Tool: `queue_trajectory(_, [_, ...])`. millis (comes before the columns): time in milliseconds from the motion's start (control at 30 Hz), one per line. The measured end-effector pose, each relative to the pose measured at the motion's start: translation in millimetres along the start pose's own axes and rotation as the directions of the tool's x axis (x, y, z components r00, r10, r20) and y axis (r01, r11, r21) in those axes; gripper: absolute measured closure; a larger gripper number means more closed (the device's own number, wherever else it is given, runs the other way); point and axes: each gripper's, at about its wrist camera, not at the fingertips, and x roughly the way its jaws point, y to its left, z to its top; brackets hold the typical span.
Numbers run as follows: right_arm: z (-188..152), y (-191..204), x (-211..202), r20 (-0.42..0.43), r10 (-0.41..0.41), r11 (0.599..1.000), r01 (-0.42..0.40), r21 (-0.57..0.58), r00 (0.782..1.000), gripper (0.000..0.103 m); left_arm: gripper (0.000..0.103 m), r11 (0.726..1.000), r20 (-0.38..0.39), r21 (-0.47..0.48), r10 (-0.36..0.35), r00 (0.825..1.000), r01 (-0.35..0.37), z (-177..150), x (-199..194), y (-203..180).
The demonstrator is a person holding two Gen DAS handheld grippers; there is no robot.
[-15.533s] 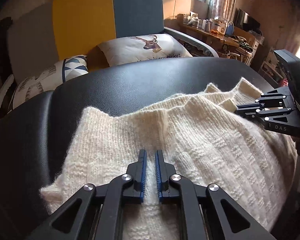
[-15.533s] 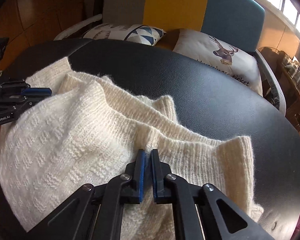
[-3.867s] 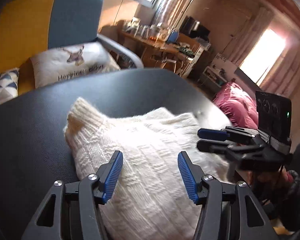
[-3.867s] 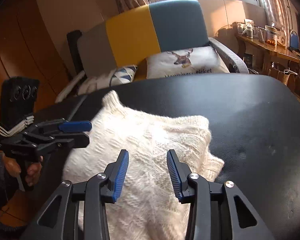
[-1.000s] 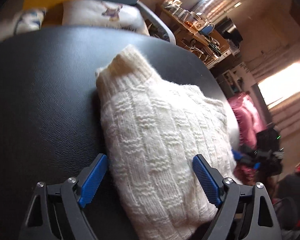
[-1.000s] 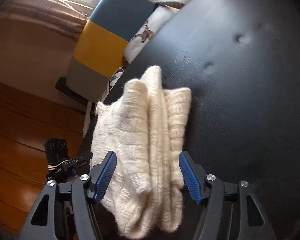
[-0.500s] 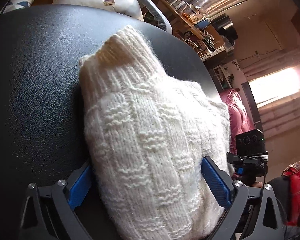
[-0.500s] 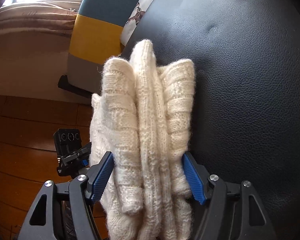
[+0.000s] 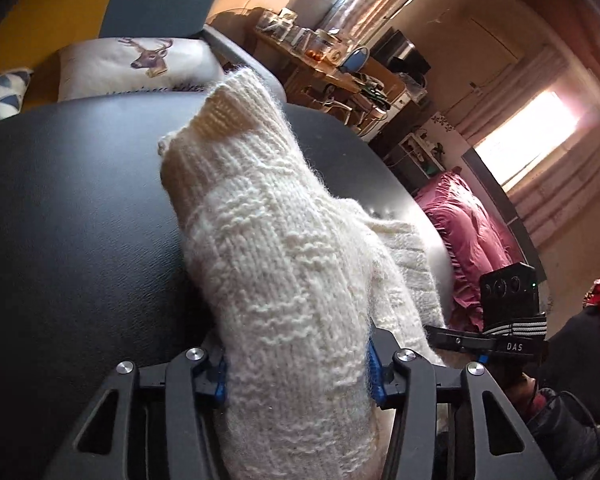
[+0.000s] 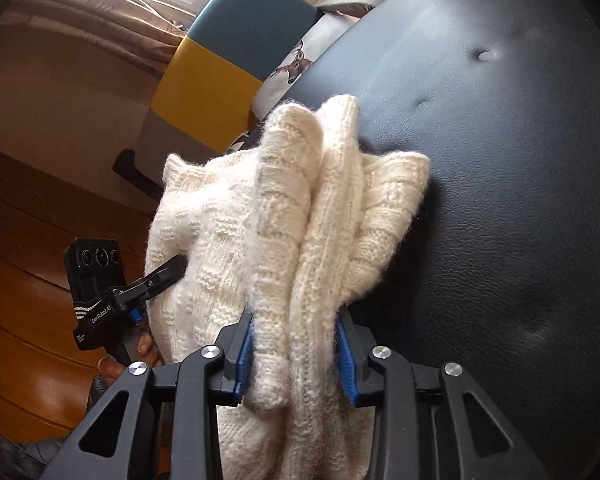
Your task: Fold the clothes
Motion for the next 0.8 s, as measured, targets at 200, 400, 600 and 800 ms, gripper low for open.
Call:
queue_trajectory(200, [16.8, -7.0, -73.9, 0.168, -0.026, 1.0, 0.028, -0.008, 0.985, 0.069, 0.053, 0.992, -0.067, 0.115, -0.038, 0.997, 0.045, 51.5, 69.4, -68.6])
queue_trajectory(400, [51.1, -42.3, -154.5, 0.351, -0.166, 0.986, 0.159, 0.049, 0.922, 0.069, 0.052, 0.97, -0.137, 0.225, -0.067, 0.988, 0.097, 103.0, 138.8, -137.1])
queue_trajectory(600, [61.0, -119.5, -161.2, 0.307, -0.384, 0.916, 0.318, 0.244, 0.871, 0.069, 0.049, 0.958, -0.251, 0.28, 0.007, 0.968, 0.066, 135.5, 224.8, -180.5])
queue_trajectory(800, [40.0, -151.5, -187.3, 0.343, -0.306, 0.934, 0.209, 0.291, 0.888, 0.063, 0.034, 0.98, -0.27, 0.194, 0.007, 0.963, 0.047, 141.9, 232.8, -156.8])
